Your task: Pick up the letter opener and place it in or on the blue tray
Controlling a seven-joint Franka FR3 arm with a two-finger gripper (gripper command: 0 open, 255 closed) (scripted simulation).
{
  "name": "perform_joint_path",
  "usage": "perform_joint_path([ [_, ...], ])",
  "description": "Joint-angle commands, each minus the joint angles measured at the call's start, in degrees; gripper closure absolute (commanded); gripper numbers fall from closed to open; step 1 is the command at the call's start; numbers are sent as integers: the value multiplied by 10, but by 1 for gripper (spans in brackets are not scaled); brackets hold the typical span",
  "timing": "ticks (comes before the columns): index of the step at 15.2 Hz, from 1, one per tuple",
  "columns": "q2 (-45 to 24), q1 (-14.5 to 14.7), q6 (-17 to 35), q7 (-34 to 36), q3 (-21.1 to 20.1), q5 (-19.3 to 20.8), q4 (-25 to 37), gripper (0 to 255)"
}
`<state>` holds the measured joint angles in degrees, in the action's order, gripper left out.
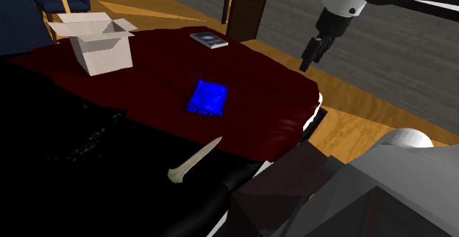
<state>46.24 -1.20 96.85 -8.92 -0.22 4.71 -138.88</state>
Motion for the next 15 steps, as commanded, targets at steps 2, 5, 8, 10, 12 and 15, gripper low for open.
perform_joint_path([
  [2,9,-3,8,28,-11,-9,-19,0],
  [5,29,-9,35,112,-49,-39,-70,0],
  [8,38,-12,64,198,-91,-75,-112,0],
  [10,38,-13,87,256,-120,-101,-136,0],
  [12,31,-13,112,313,-152,-128,-155,0],
  [15,8,-13,156,400,-202,-168,-175,0],
])
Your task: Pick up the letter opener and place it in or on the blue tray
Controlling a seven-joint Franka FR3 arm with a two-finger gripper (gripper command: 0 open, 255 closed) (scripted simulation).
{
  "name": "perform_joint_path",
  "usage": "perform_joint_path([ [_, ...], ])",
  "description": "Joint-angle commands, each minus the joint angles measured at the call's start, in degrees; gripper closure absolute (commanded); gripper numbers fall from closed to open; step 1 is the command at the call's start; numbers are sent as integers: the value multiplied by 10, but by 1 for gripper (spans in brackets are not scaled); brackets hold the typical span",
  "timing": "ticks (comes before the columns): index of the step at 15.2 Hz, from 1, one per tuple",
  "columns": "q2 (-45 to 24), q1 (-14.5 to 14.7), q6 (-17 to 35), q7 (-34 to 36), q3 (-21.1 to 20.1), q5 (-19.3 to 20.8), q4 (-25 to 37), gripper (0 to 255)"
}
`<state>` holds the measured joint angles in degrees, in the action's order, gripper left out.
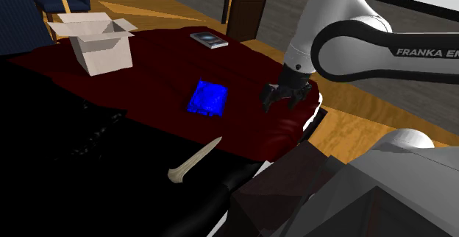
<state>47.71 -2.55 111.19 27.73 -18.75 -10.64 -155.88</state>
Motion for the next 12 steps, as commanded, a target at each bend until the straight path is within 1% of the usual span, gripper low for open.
perform_joint_path([
  [1,-17,-1,28,63,-34,-28,-9,0],
  [4,-61,-7,81,150,-88,-64,-14,0],
  [7,-119,-23,138,238,-145,-90,-8,0],
  [10,-188,-52,198,330,-205,-101,9,0],
  [12,-241,-80,238,396,-249,-95,25,0],
])
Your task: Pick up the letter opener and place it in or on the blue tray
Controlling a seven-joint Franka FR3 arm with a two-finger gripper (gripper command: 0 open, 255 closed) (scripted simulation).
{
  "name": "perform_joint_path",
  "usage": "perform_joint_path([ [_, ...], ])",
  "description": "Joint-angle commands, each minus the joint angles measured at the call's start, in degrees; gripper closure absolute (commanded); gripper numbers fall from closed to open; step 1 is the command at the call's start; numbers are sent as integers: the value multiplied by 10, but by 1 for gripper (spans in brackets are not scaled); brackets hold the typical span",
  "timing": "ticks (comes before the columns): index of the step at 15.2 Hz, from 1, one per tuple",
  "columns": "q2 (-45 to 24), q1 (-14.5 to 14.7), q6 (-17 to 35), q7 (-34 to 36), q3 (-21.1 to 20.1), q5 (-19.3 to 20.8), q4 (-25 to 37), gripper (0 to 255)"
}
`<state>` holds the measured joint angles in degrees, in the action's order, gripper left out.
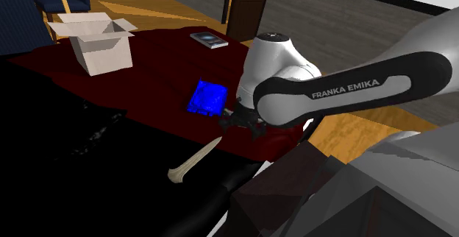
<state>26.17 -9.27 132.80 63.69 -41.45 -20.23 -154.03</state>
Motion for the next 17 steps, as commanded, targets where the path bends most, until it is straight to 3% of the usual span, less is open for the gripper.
perform_joint_path([
  [1,-54,-30,43,73,-45,10,15,0],
  [4,-148,-99,102,202,-120,75,48,0],
  [6,-229,-154,137,325,-170,175,74,0],
  [7,-279,-173,148,404,-182,251,89,0],
  [8,-330,-173,152,485,-175,331,107,0],
  [9,-374,-156,152,555,-152,397,127,0],
  [11,-433,-82,156,645,-74,462,167,0],
  [17,-478,-35,180,691,-16,522,179,0],
])
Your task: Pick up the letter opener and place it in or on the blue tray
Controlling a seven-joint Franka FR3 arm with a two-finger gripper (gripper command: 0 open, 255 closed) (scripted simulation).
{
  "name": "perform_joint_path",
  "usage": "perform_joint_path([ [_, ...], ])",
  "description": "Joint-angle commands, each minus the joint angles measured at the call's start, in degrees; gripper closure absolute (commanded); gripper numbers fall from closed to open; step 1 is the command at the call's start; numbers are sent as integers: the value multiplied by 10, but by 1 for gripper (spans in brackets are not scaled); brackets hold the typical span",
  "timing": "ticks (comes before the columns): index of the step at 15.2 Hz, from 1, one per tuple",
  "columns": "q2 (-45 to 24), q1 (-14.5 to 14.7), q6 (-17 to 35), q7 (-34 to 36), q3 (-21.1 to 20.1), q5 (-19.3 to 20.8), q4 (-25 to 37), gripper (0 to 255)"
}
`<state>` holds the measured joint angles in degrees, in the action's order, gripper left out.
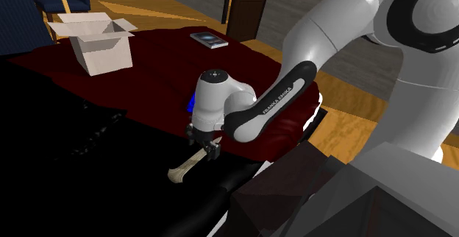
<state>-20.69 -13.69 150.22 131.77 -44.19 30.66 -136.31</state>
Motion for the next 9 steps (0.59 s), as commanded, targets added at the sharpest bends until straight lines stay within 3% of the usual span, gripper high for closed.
perform_joint_path([
  [1,-17,17,10,18,20,24,4,0],
  [2,-30,28,17,30,35,41,7,0],
  [9,-30,28,17,30,35,41,7,0],
])
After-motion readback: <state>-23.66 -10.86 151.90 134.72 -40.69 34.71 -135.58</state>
